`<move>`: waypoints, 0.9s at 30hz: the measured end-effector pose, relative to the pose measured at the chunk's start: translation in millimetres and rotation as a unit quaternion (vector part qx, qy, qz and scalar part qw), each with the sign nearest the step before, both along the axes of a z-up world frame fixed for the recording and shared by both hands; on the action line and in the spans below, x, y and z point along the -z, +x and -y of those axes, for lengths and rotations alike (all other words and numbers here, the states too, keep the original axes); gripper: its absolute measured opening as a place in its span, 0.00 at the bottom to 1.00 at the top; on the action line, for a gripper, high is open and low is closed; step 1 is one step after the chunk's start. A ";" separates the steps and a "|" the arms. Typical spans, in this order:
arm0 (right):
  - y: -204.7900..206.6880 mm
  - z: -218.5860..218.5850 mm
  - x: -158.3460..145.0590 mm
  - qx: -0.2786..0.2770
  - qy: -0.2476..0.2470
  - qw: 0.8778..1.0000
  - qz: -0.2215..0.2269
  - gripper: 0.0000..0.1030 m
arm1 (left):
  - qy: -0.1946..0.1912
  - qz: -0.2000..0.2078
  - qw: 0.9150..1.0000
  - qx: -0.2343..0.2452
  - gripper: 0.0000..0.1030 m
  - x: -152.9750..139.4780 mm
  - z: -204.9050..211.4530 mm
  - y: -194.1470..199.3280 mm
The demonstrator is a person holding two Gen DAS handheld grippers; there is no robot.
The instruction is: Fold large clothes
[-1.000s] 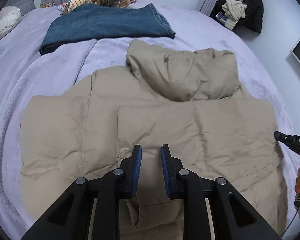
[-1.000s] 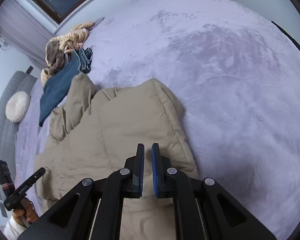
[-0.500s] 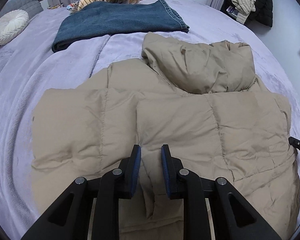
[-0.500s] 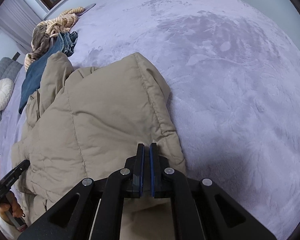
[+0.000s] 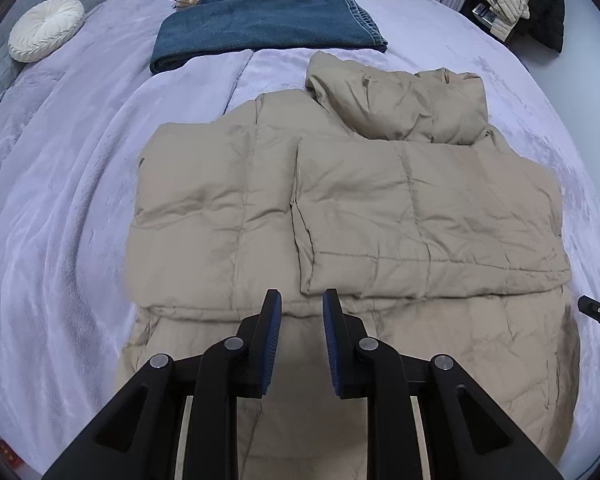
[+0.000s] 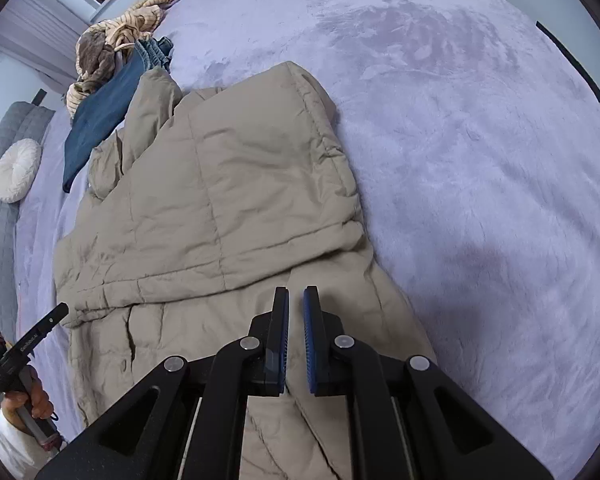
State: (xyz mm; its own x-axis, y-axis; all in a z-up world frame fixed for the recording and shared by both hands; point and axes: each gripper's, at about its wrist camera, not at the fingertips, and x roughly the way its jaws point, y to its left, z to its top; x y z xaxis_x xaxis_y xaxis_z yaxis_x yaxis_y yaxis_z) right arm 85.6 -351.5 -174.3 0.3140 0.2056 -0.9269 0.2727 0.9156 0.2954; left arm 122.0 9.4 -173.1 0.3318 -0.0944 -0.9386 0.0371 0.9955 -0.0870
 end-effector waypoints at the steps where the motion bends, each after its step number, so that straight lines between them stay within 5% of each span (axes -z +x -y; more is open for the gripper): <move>1: -4.3 -0.2 -1.8 0.000 0.004 1.000 -0.004 0.08 | 0.001 -0.002 1.000 -0.001 0.54 -4.7 1.1 -7.0; 3: -13.4 -0.8 -6.8 -0.002 0.011 1.000 -0.011 0.09 | 0.006 0.014 1.000 -0.015 0.87 -16.9 1.4 -21.1; 11: -44.5 0.9 -25.8 -0.009 0.022 0.999 -0.027 0.11 | 0.011 0.001 1.000 -0.020 0.88 -40.7 14.5 -62.6; 14: -55.7 2.1 -34.4 -0.014 0.027 0.999 -0.028 0.33 | 0.017 -0.005 1.000 -0.023 0.99 -48.1 20.5 -80.0; 16: -63.9 2.9 -42.7 -0.017 0.026 0.999 -0.021 0.61 | 0.011 -0.015 0.999 -0.027 1.00 -52.1 24.0 -91.9; 27: -98.2 8.0 -72.1 -0.034 0.047 0.998 0.003 0.80 | 0.030 -0.023 0.997 -0.065 1.00 -70.8 35.8 -154.0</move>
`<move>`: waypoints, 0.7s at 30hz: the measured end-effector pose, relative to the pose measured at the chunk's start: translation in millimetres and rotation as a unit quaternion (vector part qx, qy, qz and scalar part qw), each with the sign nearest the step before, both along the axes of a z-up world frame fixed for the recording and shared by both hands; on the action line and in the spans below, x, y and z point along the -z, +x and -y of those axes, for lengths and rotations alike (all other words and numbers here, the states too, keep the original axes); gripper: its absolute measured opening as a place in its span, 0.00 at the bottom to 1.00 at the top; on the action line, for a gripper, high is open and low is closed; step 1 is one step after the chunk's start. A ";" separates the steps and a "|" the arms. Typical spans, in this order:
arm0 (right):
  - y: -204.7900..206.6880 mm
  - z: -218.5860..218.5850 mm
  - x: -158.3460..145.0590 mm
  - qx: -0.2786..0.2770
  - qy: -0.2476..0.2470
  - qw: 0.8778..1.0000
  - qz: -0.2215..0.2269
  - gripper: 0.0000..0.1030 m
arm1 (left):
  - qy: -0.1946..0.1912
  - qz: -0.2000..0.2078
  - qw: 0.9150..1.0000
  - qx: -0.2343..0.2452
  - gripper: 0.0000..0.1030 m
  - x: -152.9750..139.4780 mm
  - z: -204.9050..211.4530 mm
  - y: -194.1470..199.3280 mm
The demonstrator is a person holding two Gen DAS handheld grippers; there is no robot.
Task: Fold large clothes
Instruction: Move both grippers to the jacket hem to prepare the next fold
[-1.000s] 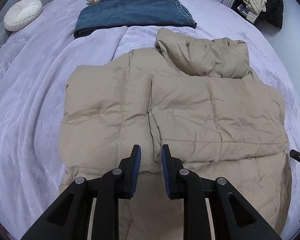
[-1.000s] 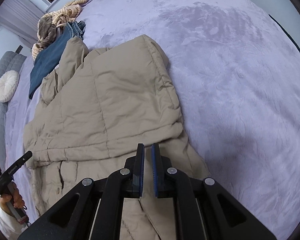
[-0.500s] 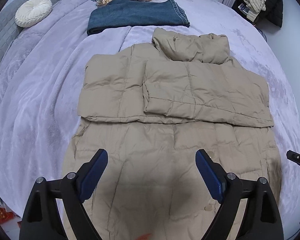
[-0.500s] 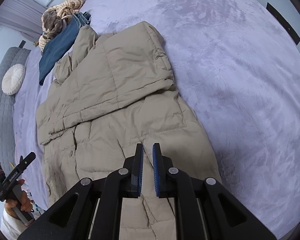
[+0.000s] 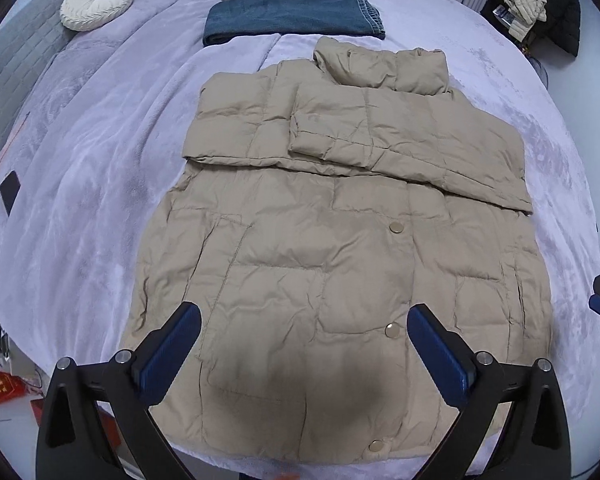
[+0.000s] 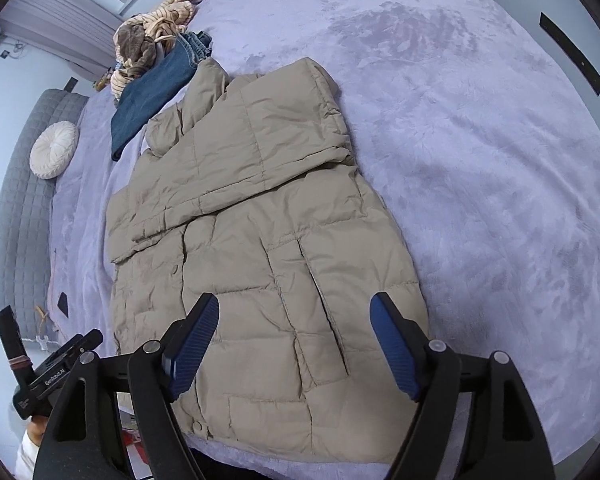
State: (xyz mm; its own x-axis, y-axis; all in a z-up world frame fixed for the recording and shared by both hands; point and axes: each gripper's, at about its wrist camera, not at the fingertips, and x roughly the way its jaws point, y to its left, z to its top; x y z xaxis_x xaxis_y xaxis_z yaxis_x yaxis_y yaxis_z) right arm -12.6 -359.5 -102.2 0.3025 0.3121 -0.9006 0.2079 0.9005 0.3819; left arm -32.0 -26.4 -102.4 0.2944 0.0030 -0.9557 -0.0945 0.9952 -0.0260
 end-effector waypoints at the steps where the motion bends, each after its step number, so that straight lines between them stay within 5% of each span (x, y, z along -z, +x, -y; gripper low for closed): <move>1: -2.1 0.0 -0.7 -0.002 0.002 1.000 0.001 0.81 | 0.000 -0.001 1.000 -0.007 1.00 -0.2 -1.2 -4.3; 12: -26.8 -13.4 2.6 -0.004 0.028 1.000 -0.003 0.90 | 0.007 0.004 1.000 0.005 1.00 -10.5 -4.9 -34.5; 21: -46.5 -49.4 25.2 -0.001 0.026 0.999 -0.033 0.90 | 0.004 -0.016 1.000 0.004 1.00 10.9 -40.3 -57.6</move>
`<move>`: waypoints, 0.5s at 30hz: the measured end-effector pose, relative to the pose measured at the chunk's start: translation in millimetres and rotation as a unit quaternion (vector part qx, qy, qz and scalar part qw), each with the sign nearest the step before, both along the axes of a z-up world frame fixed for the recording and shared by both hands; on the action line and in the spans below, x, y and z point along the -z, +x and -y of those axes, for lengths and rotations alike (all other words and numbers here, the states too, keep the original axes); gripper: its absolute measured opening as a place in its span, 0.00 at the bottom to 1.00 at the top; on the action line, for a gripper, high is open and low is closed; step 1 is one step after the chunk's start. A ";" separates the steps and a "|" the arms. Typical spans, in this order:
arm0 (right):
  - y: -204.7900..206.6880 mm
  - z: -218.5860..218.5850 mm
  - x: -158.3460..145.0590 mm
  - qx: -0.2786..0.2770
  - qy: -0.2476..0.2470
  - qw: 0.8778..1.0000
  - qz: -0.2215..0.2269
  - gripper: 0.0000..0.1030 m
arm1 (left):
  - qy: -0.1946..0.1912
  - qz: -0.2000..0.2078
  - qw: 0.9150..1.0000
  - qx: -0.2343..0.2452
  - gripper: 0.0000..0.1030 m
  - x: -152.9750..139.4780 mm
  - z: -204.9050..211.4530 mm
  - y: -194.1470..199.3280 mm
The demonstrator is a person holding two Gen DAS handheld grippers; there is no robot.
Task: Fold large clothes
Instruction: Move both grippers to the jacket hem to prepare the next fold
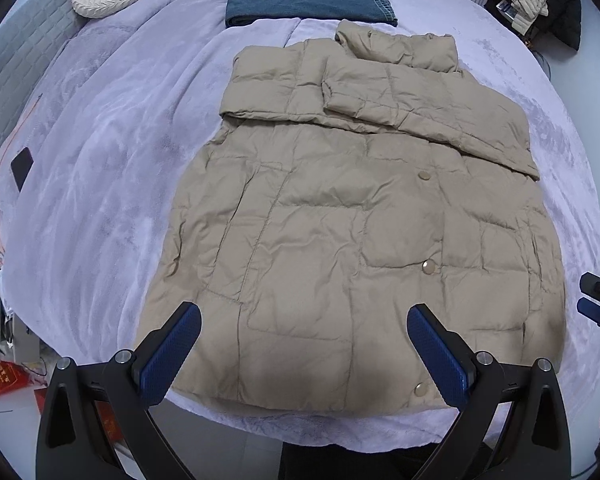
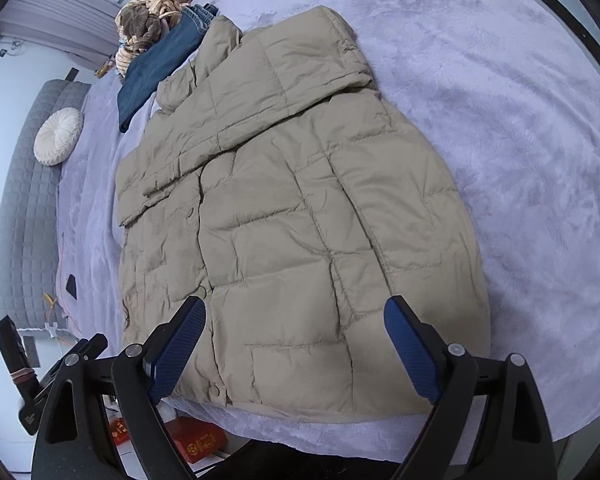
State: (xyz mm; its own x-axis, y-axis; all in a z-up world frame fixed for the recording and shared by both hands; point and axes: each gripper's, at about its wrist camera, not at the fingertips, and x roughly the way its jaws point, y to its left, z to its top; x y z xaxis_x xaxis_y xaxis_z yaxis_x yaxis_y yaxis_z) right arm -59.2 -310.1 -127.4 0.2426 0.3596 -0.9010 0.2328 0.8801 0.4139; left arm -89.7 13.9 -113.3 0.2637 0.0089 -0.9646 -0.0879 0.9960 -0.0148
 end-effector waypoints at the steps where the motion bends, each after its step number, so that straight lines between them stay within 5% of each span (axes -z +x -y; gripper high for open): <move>1: -3.7 -4.8 2.6 0.000 -0.002 1.000 -0.004 0.90 | -0.001 -0.002 1.000 0.000 1.00 2.7 -3.5 -2.8; 13: -53.1 -21.2 21.3 0.052 -0.002 0.998 -0.019 0.90 | -0.006 -0.022 1.000 0.021 1.00 30.0 -38.9 -34.1; 15: -60.2 -22.4 24.6 0.060 -0.002 0.998 -0.021 1.00 | -0.009 -0.025 0.999 0.024 1.00 33.9 -41.6 -37.3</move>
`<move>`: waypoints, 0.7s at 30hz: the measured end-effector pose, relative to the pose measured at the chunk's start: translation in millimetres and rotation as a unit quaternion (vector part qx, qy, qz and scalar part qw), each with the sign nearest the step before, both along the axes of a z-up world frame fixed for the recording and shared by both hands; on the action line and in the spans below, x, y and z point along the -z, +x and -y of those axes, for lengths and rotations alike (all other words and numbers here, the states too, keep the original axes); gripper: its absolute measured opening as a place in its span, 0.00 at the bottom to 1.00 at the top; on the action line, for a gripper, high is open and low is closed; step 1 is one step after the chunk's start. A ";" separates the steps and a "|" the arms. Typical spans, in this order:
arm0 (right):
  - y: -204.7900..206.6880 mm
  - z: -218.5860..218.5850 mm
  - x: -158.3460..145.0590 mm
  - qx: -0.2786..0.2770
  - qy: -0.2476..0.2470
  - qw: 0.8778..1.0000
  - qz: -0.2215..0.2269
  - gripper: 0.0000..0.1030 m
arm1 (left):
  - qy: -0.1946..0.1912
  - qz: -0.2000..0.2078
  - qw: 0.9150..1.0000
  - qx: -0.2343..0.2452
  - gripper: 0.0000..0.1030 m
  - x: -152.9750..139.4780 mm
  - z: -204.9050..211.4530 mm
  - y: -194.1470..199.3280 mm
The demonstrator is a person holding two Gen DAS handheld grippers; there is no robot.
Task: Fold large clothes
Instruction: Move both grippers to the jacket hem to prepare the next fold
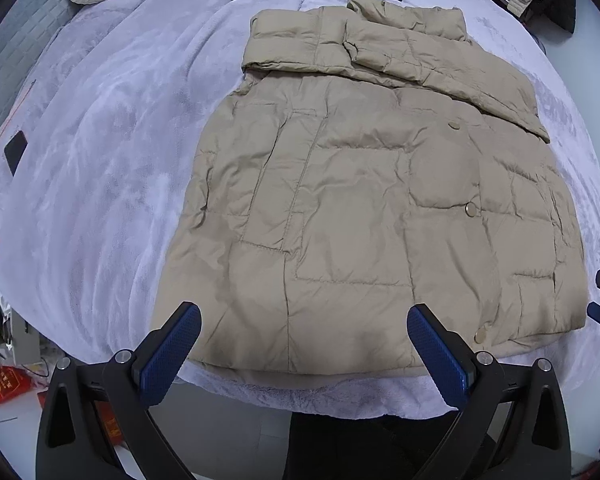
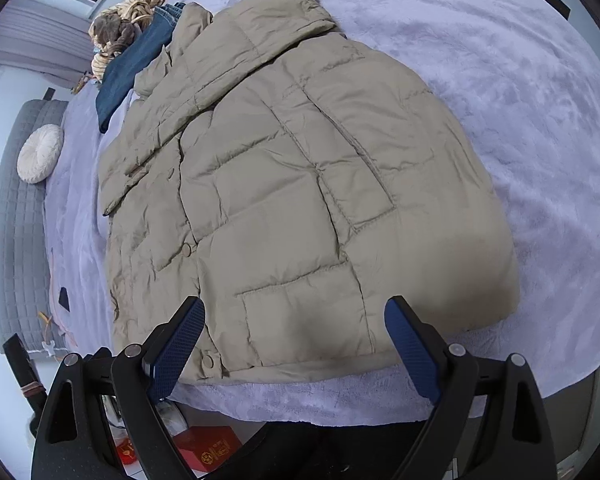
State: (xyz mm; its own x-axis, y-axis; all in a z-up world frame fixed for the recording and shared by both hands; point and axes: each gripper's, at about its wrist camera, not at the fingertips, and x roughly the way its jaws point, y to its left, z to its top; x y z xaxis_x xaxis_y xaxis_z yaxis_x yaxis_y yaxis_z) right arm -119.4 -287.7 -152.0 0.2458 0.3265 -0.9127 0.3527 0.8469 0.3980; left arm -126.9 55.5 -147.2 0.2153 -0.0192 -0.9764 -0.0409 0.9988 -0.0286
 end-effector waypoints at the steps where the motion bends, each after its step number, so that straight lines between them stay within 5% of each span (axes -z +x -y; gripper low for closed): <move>1: -3.7 -0.9 1.7 0.003 0.000 1.000 0.000 1.00 | -0.002 -0.001 1.000 0.001 1.00 2.4 -2.2 -1.5; 12: -38.0 11.4 26.9 0.068 0.044 0.996 -0.022 1.00 | -0.104 -0.033 0.993 -0.043 1.00 35.4 -54.0 -20.8; 17: -54.0 28.0 46.3 0.123 0.087 0.988 -0.038 1.00 | -0.213 -0.064 0.971 -0.083 1.00 58.3 -81.6 -33.1; 21: -64.9 37.4 63.5 0.167 0.128 0.977 -0.045 1.00 | -0.252 -0.089 0.958 -0.103 1.00 79.1 -87.7 -41.4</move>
